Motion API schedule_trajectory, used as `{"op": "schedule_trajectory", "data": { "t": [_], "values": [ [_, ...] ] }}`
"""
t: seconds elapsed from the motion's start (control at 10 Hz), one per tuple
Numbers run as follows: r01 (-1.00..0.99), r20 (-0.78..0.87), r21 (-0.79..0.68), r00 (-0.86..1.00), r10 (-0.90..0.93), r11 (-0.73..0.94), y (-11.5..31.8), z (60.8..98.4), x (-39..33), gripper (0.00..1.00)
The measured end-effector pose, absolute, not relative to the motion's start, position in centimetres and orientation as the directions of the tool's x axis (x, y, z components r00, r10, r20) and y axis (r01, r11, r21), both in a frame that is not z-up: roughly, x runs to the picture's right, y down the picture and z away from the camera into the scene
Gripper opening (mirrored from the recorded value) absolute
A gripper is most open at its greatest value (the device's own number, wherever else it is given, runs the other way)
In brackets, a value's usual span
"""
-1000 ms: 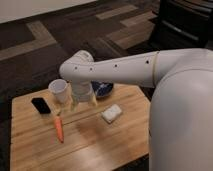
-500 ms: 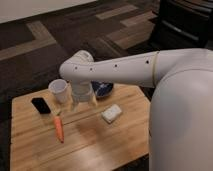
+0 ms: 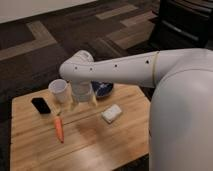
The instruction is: Place the pepper in the ceramic bowl
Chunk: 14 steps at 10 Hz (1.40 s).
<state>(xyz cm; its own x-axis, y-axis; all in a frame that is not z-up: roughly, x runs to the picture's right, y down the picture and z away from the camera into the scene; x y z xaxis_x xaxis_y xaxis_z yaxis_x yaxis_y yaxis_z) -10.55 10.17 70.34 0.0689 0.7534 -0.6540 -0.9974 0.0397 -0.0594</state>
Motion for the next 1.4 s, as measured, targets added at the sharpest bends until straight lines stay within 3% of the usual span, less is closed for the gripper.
{"op": "schedule_trajectory", "data": {
  "t": [0.8, 1.4],
  "values": [
    [-0.997, -0.656, -0.048, 0.072, 0.751, 0.054, 10.1, 70.7, -10.4, 0.65],
    [-0.943, -0.637, -0.084, 0.299, 0.710, 0.322, 9.3, 71.1, -16.6, 0.65]
  ]
}}
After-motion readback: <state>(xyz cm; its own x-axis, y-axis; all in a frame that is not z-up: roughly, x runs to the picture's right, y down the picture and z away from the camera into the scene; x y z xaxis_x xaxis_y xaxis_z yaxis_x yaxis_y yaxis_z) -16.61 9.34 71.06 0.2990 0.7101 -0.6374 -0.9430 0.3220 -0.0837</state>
